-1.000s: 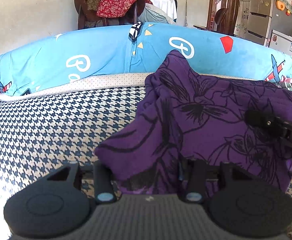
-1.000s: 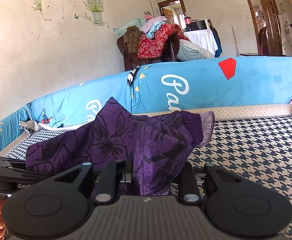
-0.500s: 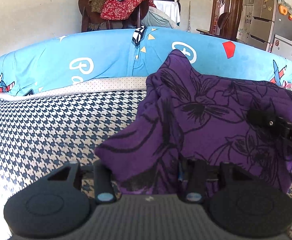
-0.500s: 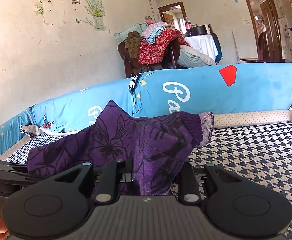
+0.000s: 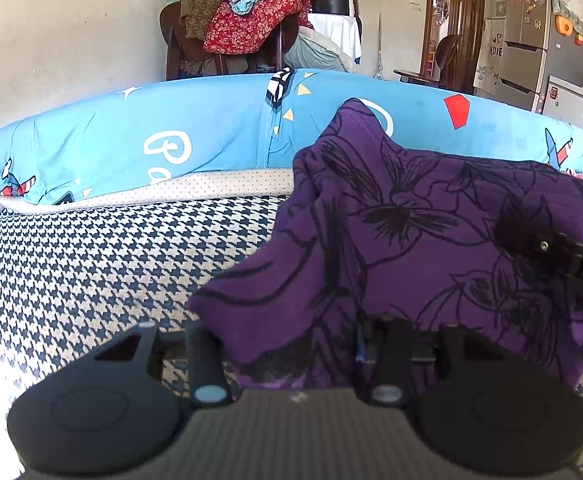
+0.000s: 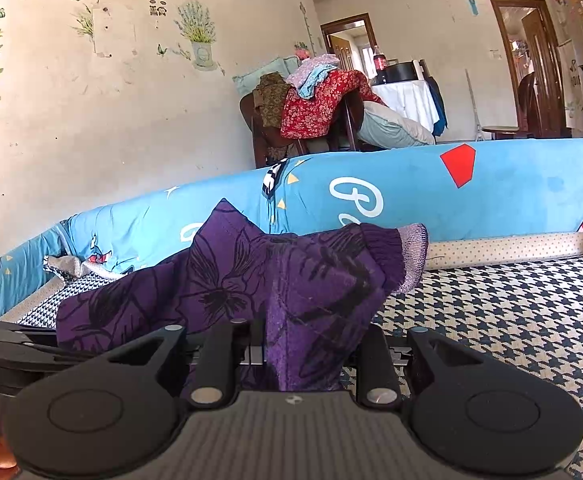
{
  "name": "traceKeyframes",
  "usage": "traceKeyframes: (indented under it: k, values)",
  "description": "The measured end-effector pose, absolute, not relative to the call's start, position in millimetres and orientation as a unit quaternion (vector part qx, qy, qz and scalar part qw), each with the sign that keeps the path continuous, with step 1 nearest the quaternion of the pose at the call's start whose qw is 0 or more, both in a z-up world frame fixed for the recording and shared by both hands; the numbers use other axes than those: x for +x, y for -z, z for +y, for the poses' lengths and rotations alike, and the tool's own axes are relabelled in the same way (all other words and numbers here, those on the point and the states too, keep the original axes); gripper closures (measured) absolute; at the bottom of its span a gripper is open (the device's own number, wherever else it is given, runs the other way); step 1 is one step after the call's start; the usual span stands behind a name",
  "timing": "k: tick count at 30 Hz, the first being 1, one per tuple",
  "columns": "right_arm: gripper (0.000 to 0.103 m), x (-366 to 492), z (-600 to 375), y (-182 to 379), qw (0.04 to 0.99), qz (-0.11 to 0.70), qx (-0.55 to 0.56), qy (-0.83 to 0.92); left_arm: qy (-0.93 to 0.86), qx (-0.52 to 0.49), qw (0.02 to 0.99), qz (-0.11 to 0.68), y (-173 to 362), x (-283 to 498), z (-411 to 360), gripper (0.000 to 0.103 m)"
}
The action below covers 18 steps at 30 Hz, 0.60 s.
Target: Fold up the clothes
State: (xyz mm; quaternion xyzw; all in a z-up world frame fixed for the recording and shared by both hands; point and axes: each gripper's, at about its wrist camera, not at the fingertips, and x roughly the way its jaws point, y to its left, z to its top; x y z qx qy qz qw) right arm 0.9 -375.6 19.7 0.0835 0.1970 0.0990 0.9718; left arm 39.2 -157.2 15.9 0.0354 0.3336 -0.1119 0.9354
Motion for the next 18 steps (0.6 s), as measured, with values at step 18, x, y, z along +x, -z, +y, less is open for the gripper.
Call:
traceKeyframes:
  k: [18]
  values:
    - [0.080, -7.5, -400.4, -23.9, 0.977, 0.181, 0.090, -0.066, 0.132, 0.055, 0.942, 0.304, -20.7, 39.9, -197.6, 0.059]
